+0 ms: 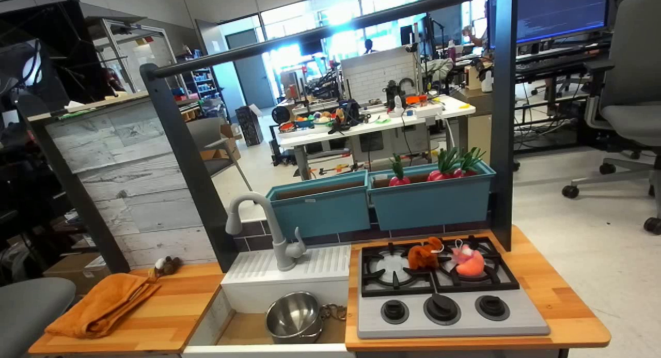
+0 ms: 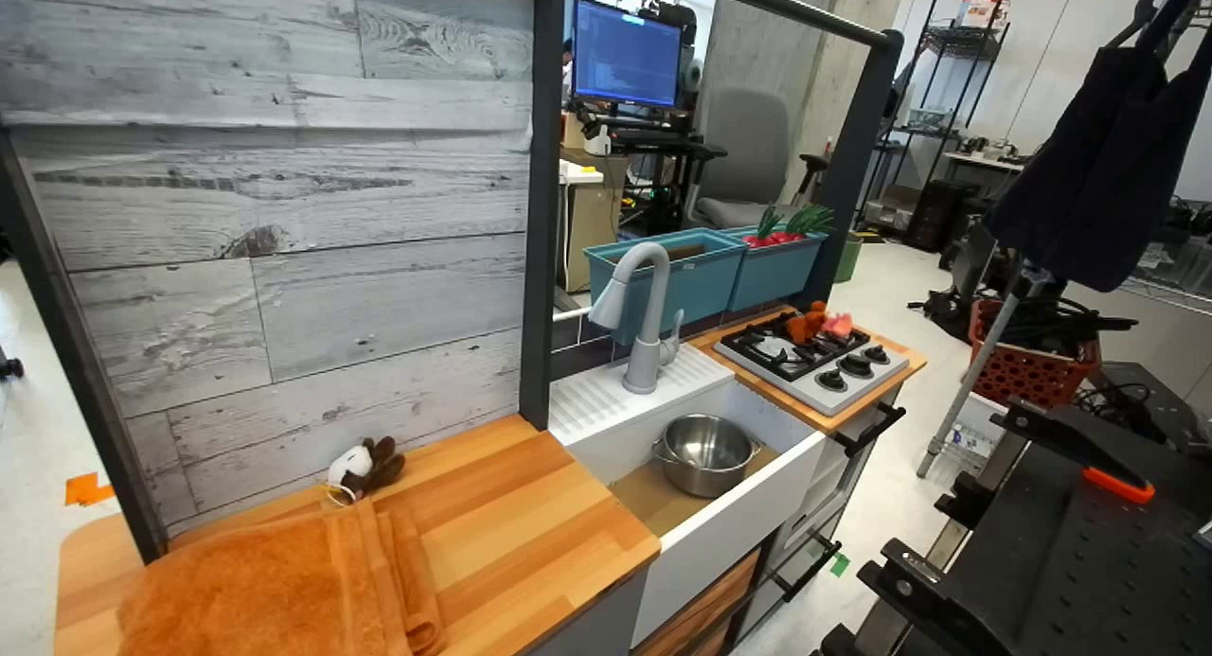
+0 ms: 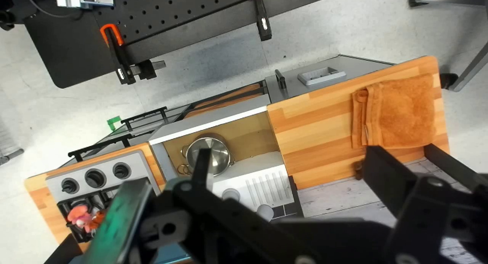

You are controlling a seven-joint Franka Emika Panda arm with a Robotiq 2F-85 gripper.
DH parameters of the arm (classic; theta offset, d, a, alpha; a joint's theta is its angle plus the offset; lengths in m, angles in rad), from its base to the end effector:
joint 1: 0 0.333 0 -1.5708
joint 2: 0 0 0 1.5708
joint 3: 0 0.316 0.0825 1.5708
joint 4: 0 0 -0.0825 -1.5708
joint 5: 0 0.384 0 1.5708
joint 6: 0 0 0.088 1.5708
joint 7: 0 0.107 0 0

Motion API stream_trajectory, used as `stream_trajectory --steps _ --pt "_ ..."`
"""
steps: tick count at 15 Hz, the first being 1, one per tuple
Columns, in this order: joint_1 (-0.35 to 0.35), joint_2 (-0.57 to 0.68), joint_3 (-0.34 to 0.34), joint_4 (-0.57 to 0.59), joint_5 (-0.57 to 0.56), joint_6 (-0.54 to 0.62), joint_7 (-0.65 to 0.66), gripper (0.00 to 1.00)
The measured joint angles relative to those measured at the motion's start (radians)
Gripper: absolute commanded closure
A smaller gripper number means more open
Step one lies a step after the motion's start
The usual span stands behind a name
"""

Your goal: Put the three plush toys inside the silver pot in the sink, wipe the left side of the counter with the orange towel

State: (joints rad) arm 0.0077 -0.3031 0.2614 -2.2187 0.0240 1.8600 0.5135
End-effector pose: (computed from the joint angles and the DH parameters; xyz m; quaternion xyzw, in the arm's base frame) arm 0.4385 0.1301 0.4903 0.9903 -0.1325 -0.0199 0.0374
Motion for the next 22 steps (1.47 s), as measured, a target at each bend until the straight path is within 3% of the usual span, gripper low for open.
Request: stream_trajectory --steps 7,9,12,14,17,19,22 --pt "0.004 0.000 -0.010 0.001 0.026 0.022 0.000 0.00" --pt "0.005 0.012 -0.023 0.008 0.089 0.098 0.007 0.00" --pt "0.005 0.122 -0.025 0.027 0.128 0.315 0.077 0.00" --pt "0.006 0.242 -0.024 0.043 0.087 0.451 0.163 0.00" --pt "0.024 0.435 -0.047 0.085 -0.086 0.609 0.333 0.00" --pt "0.065 0.554 -0.096 0.140 -0.218 0.636 0.434 0.00" --pt "0.092 0.629 -0.125 0.195 -0.242 0.638 0.454 0.00"
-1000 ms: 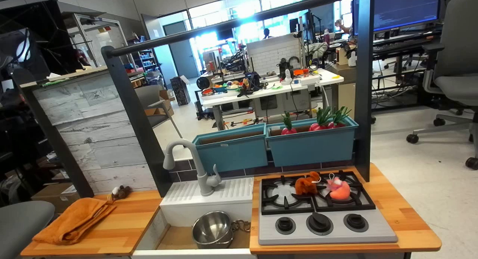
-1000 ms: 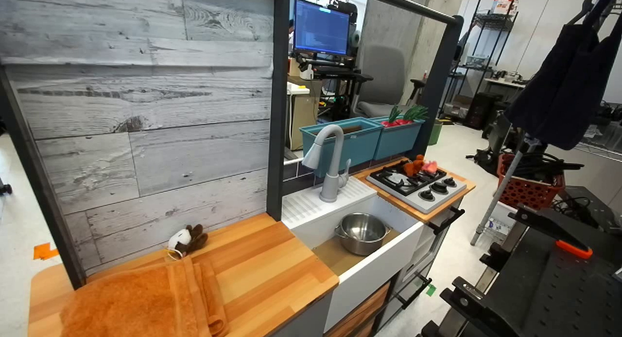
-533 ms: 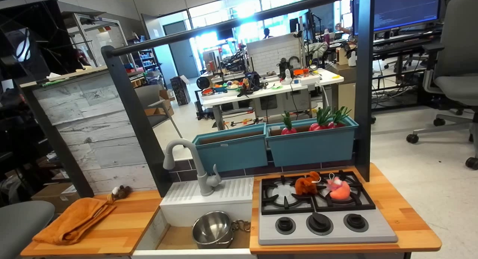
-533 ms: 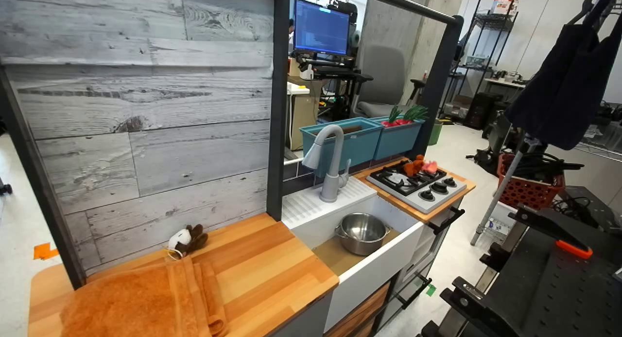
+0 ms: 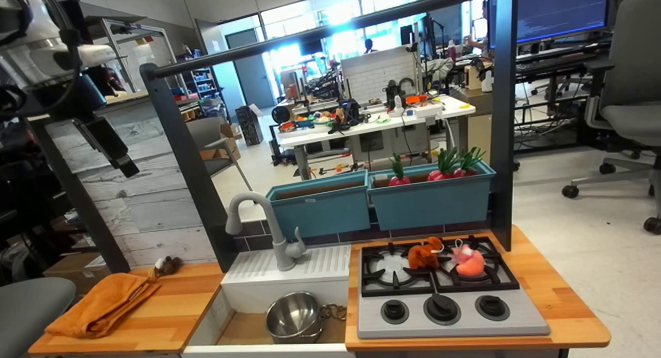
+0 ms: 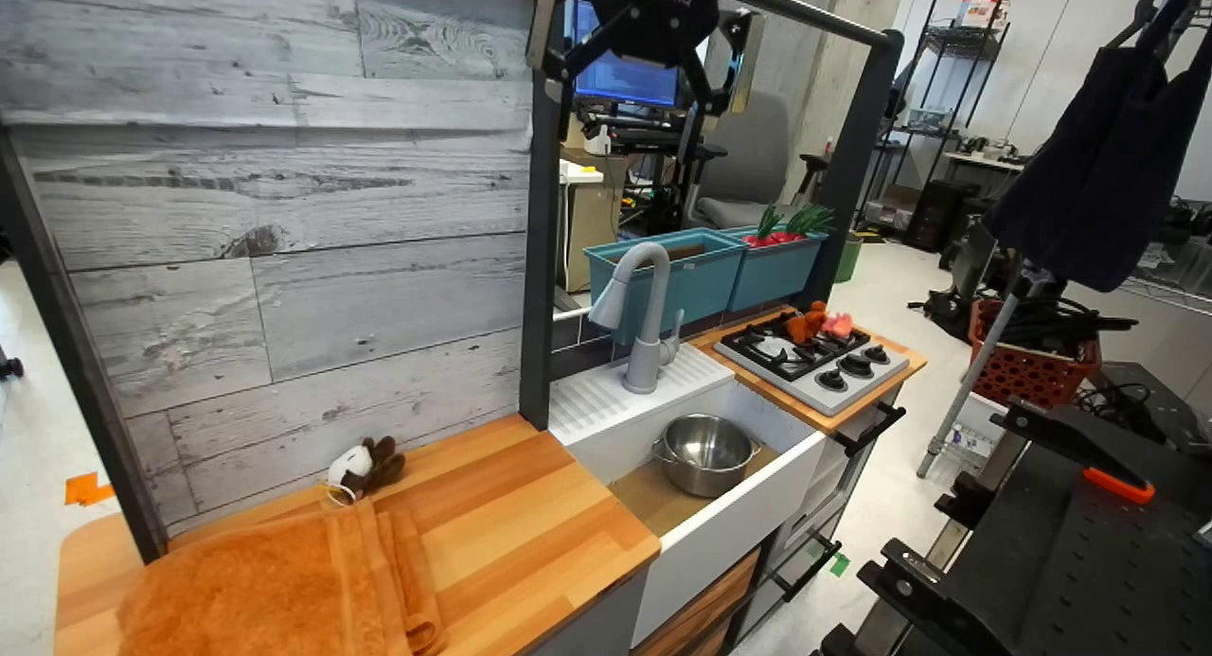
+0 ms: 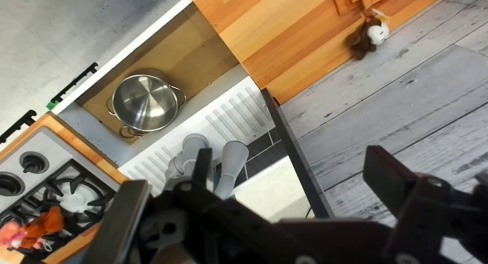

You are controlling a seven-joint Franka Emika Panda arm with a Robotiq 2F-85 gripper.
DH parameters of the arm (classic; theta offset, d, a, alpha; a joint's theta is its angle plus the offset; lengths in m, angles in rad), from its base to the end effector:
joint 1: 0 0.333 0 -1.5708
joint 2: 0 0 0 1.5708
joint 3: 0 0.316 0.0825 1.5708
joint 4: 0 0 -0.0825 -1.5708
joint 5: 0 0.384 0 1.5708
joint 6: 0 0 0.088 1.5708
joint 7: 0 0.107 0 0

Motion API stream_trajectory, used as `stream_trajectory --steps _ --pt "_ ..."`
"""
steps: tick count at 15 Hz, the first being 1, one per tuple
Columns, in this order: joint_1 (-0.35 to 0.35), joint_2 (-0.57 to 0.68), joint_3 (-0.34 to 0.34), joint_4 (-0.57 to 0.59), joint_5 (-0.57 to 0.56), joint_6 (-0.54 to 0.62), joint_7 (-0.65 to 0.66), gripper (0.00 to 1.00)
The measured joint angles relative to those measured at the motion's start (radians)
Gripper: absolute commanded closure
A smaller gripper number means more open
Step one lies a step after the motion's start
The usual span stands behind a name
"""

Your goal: Put the three plush toys inside the silver pot in the sink, wipe the left side of the counter with the orange towel

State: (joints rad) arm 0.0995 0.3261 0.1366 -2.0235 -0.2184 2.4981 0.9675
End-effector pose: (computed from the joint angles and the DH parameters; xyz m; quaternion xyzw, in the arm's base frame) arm 0.5969 0.1418 0.3038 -0.9546 0.2833 -0.0918 0.0019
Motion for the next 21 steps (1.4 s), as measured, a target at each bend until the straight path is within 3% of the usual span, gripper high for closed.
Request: stream_trajectory --steps 3,10,13,15,18,21 --pt "-0.002 -0.006 -0.009 -0.003 0.022 -0.027 -0.189 0.00" --pt "-0.190 0.049 0.148 0.023 0.236 -0.028 -0.713 0.00" --pt "-0.214 0.078 0.168 0.050 0.272 -0.067 -0.785 0.00" --pt "-0.200 0.079 0.156 0.054 0.278 -0.070 -0.786 0.00" --pt "-0.127 0.098 0.091 0.063 0.291 -0.065 -0.787 0.00" --pt "-0.041 0.196 0.048 0.126 0.287 -0.069 -0.781 0.00"
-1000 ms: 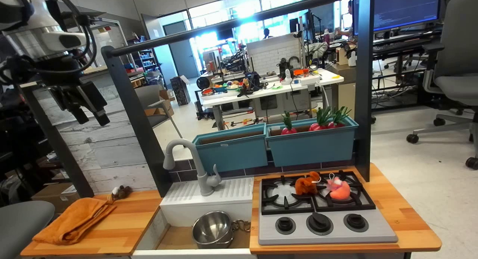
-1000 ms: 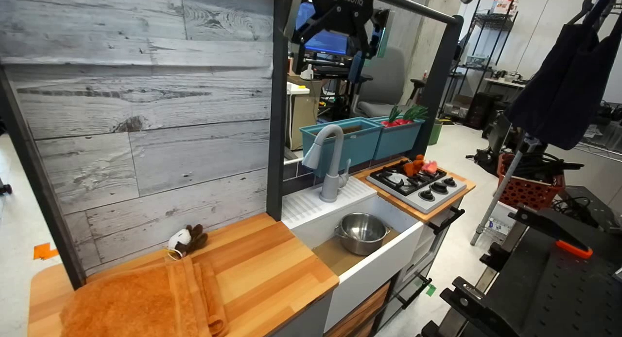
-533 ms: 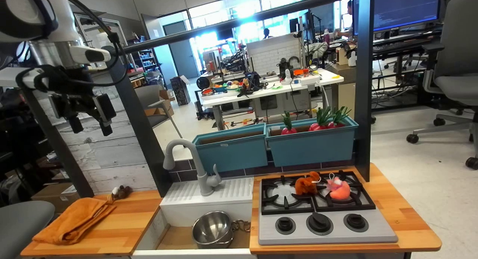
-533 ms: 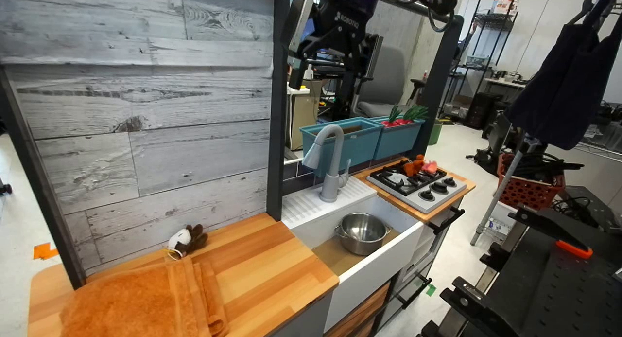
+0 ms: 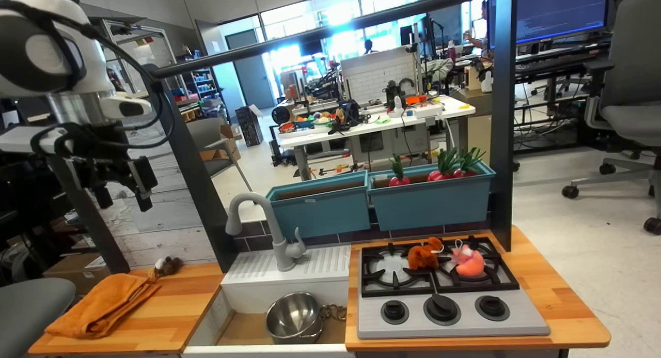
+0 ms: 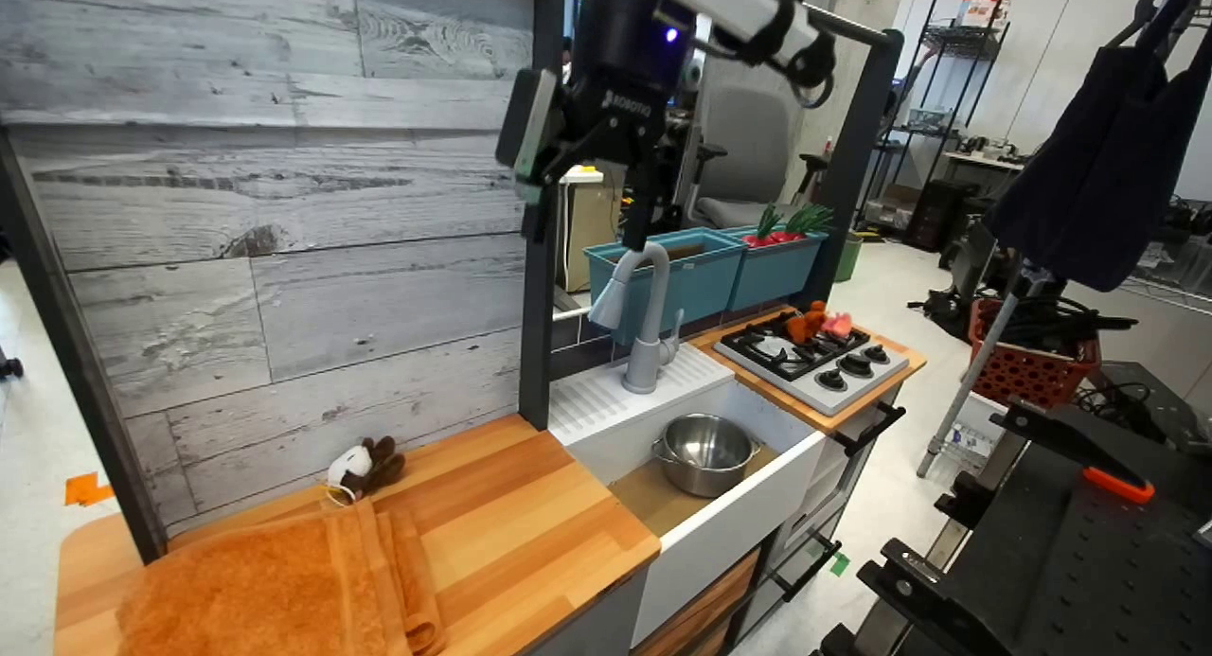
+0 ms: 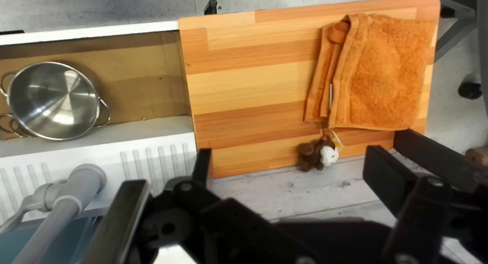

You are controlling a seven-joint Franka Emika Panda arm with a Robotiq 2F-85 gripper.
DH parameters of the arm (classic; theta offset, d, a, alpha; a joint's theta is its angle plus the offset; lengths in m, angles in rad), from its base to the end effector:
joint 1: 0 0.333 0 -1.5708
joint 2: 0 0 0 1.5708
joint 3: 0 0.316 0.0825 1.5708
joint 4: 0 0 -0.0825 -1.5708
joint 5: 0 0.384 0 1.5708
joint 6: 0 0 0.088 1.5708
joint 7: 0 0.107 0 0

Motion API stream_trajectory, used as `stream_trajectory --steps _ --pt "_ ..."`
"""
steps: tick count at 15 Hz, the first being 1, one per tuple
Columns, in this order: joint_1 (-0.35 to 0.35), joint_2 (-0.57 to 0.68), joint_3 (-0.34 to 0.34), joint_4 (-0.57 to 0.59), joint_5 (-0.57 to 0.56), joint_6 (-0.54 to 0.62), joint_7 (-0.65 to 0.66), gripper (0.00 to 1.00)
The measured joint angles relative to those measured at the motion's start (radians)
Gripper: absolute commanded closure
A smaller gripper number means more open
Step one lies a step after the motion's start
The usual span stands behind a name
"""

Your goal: Put the three plush toys inside the silver pot in the sink, wipe the left side of the counter with the orange towel

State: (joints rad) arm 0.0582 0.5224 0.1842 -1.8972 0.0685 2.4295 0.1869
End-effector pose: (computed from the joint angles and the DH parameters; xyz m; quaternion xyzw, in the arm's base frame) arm 0.6176 0.1468 0.2310 -0.9976 0.0104 0.0065 0.0684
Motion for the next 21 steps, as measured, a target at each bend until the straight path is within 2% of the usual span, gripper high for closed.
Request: stream_trajectory --steps 5,9,12,17,21 --pt "0.145 0.285 -0.074 0.227 -0.019 0.051 0.026 0.00" --pt "0.182 0.487 -0.085 0.429 -0.020 0.145 0.027 0.00" --pt "0.181 0.528 -0.085 0.492 -0.020 0.145 0.026 0.00" --pt "0.184 0.543 -0.094 0.490 -0.020 0.145 0.026 0.00" --pt "0.209 0.632 -0.106 0.553 -0.023 0.182 0.027 0.00"
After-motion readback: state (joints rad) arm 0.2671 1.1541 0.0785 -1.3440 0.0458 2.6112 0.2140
